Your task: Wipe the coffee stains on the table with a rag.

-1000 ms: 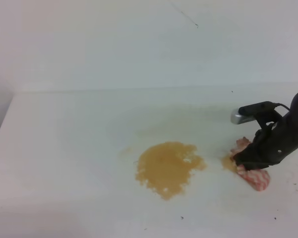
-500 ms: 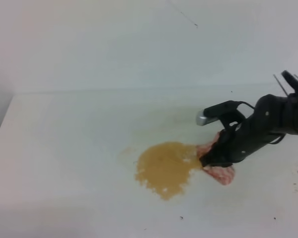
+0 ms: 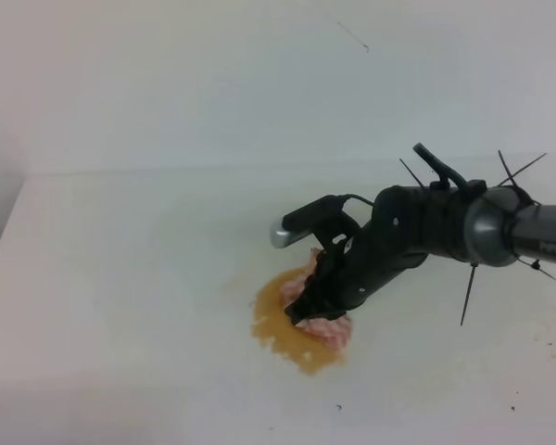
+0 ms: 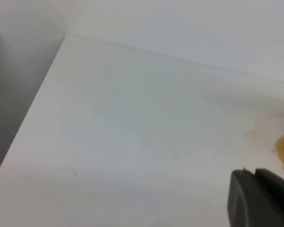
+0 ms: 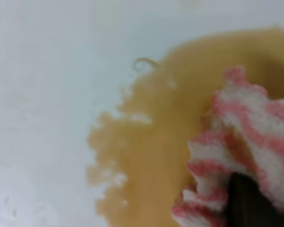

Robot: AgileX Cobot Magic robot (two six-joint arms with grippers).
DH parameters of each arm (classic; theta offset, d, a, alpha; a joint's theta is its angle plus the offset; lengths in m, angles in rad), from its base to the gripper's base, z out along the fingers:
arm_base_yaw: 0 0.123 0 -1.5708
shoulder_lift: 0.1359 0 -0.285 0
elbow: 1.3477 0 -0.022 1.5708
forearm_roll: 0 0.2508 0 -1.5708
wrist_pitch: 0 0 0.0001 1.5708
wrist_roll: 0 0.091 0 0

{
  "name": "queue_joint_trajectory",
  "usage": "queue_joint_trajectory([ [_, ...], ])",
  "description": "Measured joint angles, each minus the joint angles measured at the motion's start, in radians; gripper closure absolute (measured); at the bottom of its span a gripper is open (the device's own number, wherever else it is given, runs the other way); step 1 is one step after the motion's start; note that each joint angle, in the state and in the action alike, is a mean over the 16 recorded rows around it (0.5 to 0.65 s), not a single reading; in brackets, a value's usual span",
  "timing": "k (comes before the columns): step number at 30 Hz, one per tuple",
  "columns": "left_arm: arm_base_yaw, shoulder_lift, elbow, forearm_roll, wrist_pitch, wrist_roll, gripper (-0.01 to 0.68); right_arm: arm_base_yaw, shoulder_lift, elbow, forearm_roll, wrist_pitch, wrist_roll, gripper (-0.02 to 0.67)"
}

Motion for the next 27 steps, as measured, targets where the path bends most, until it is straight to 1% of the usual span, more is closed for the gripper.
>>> queue_joint_trajectory([
  [8, 0.0, 0.0, 0.0, 0.0, 0.0, 0.0, 0.675, 0.017, -0.028, -0.039, -0.011, 0.029, 0.036, 0.648],
  [16, 0.0, -0.002, 0.003, 0.0, -0.001, 0.0, 0.675, 0.017, -0.121, -0.033, -0.093, 0.039, 0.108, 0.648],
  [21, 0.0, -0.002, 0.003, 0.0, -0.001, 0.0, 0.675, 0.017, -0.204, 0.03, -0.171, 0.002, 0.18, 0.648],
  [27, 0.0, 0.0, 0.0, 0.0, 0.0, 0.0, 0.675, 0.017, -0.295, 0.173, -0.23, -0.093, 0.256, 0.648],
])
